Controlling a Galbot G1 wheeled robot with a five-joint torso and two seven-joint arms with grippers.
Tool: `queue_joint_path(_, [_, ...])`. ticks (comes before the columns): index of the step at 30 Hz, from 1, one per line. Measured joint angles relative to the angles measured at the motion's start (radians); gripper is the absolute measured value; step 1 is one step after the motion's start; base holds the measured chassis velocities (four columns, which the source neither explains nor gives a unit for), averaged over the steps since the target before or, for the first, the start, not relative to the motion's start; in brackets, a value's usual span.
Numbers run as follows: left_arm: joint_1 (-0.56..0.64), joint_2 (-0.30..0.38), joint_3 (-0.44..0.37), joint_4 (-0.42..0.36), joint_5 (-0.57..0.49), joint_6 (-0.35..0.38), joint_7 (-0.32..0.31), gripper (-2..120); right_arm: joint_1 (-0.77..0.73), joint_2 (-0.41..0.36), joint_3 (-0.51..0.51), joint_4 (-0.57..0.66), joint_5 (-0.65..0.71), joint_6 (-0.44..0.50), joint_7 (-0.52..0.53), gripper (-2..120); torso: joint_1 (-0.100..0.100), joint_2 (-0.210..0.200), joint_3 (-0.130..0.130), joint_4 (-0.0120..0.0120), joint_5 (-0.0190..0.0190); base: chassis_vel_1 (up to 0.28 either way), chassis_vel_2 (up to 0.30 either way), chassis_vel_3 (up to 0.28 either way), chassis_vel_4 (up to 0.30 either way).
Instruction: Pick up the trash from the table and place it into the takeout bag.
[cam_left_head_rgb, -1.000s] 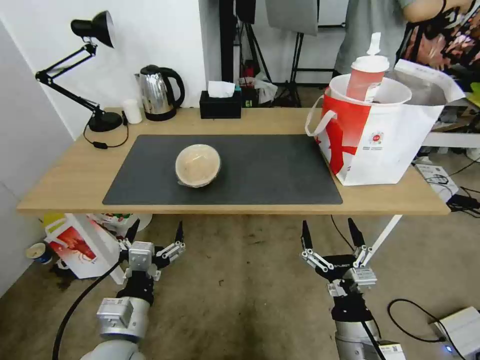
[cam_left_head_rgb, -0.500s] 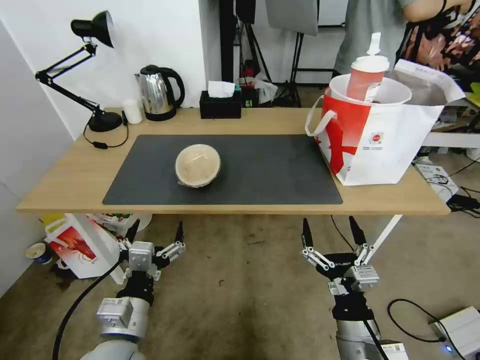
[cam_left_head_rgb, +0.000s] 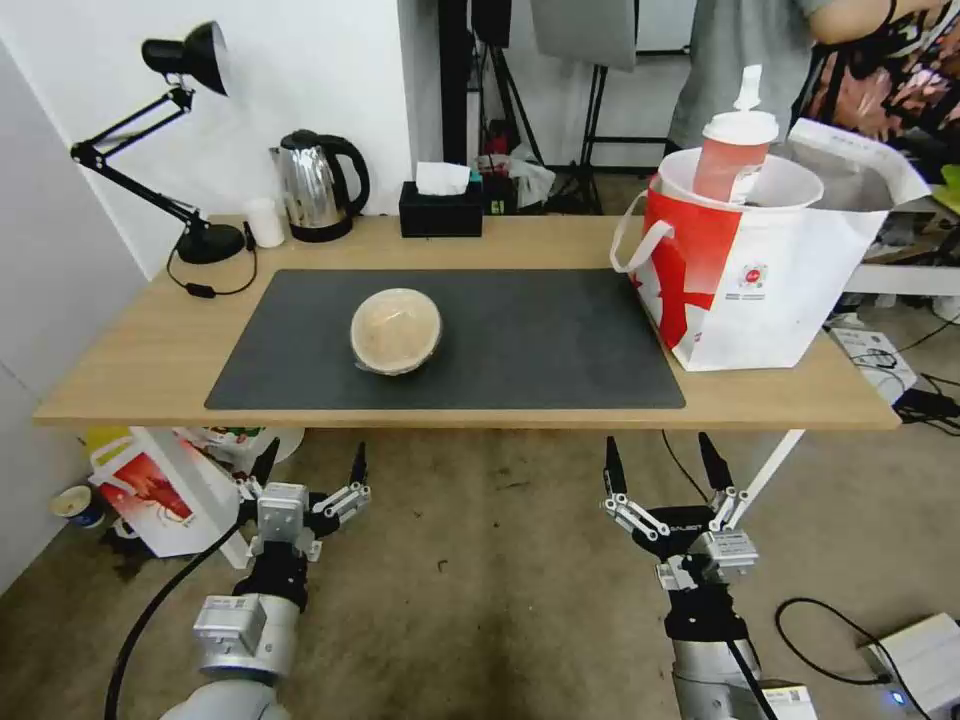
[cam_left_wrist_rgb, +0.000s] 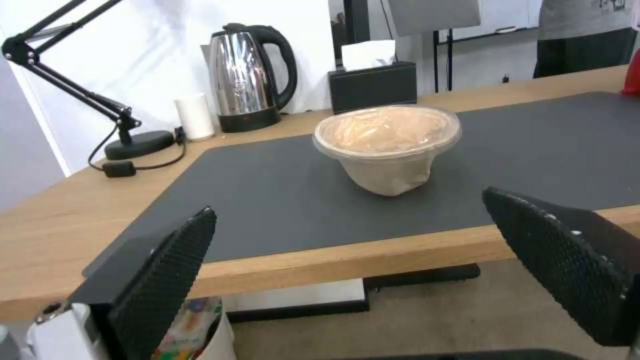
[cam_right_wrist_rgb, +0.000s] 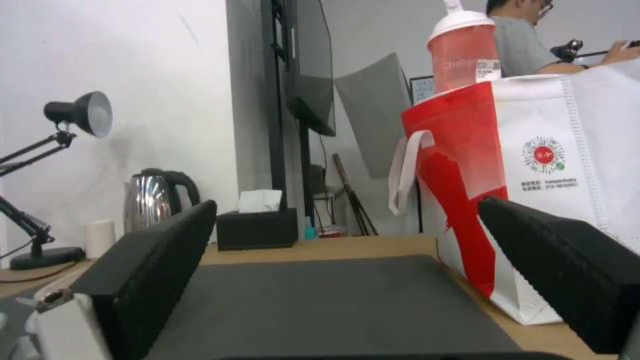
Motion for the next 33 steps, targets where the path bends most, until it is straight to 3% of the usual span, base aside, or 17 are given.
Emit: queue_joint_path(33, [-0.003,-0.001,-0.008,0.005,-0.005,-0.011,0.007,100,0.0,0.0,0.0,0.0,0.0,0.0,0.0,100,0.0,0.0,0.0,0.0,0.0,0.0,0.0,0.0,0.0])
